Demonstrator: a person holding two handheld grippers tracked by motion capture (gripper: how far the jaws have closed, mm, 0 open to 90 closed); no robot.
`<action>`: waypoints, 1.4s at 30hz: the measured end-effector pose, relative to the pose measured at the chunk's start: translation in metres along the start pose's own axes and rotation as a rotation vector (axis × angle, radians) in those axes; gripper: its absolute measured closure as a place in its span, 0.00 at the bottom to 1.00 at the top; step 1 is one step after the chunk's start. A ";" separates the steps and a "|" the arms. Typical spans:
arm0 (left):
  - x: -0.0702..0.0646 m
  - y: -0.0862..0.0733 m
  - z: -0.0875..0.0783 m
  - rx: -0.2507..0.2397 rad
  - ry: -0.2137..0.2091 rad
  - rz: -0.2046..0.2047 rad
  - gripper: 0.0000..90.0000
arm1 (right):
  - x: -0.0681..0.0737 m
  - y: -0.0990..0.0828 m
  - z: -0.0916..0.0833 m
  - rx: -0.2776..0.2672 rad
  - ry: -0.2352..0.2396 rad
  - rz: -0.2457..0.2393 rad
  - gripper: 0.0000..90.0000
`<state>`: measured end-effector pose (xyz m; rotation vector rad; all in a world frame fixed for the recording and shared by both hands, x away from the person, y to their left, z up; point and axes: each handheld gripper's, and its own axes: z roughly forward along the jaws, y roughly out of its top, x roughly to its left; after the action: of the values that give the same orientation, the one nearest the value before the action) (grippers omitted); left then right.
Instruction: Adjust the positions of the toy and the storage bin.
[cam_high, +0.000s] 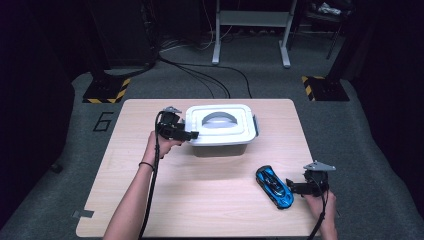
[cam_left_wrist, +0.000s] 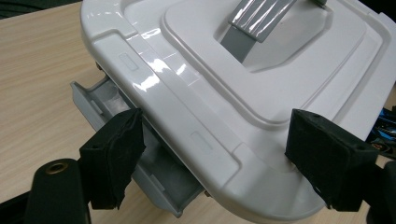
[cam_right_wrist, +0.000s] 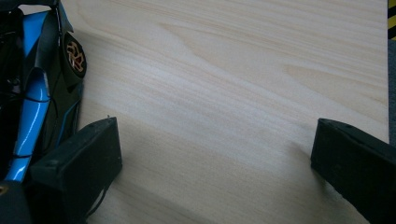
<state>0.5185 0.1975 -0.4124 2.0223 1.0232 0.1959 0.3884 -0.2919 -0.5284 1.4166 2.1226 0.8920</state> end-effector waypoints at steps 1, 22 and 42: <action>-0.001 0.001 0.001 0.009 -0.004 0.005 0.22 | 0.000 0.000 0.000 0.000 0.000 0.000 0.01; -0.013 -0.008 -0.012 -0.101 0.100 0.087 0.17 | 0.001 0.028 -0.022 -0.065 0.054 0.030 0.05; 0.002 -0.039 -0.010 -0.094 0.128 0.093 0.35 | 0.035 0.163 -0.006 -0.149 0.105 -0.018 0.46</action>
<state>0.4920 0.2174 -0.4360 1.9936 0.9802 0.4196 0.4760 -0.2171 -0.4082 1.2998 2.0919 1.1158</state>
